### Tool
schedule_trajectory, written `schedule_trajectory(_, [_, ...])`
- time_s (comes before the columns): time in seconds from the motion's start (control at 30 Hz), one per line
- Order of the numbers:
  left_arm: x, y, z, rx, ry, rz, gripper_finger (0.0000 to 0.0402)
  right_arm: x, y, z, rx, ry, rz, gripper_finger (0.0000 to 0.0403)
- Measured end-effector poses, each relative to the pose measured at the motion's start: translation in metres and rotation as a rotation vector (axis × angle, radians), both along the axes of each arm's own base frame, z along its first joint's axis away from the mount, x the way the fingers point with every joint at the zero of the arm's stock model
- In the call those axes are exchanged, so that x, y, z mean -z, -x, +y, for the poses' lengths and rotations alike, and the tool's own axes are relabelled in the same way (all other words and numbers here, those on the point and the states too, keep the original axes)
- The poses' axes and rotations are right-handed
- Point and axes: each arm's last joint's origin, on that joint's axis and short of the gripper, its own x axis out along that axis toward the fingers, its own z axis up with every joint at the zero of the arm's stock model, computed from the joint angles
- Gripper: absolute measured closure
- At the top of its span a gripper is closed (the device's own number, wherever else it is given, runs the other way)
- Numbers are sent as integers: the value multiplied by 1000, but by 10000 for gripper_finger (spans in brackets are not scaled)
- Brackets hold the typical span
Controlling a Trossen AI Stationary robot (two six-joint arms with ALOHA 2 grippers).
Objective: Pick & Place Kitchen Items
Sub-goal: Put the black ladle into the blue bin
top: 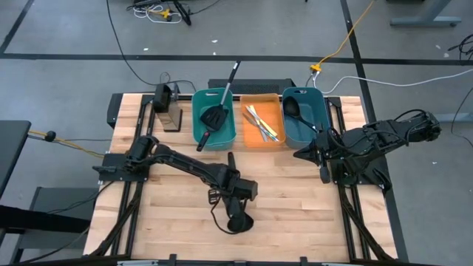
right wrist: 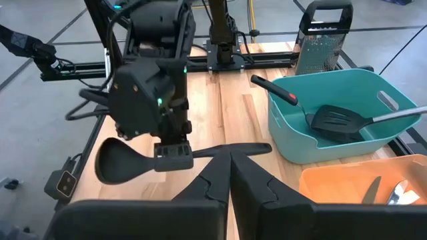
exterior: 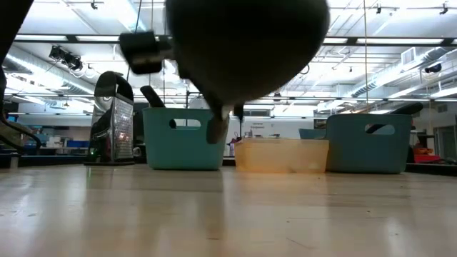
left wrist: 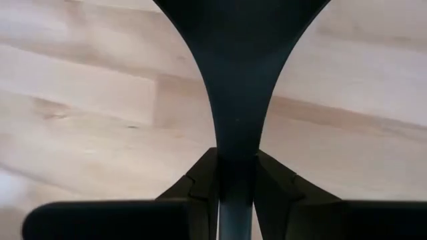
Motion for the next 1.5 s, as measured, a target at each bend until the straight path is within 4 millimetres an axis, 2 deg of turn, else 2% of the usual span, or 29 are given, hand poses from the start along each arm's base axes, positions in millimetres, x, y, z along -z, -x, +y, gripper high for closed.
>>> schedule_trajectory(0.27, [-26,-6,-2,-54,28,-31,334,0,0,0,-1,2,0,387])
schedule_trajectory(0.73, [-61,-7,-17,-189,114,-73,334,0,0,0,-2,1,-1,387])
schedule_trajectory(1.13, [-108,-9,-14,-377,226,-137,334,0,0,0,-9,16,-1,387])
schedule_trajectory(1.5, [-126,3,2,-473,138,-103,334,-1,0,0,-11,15,-13,387])
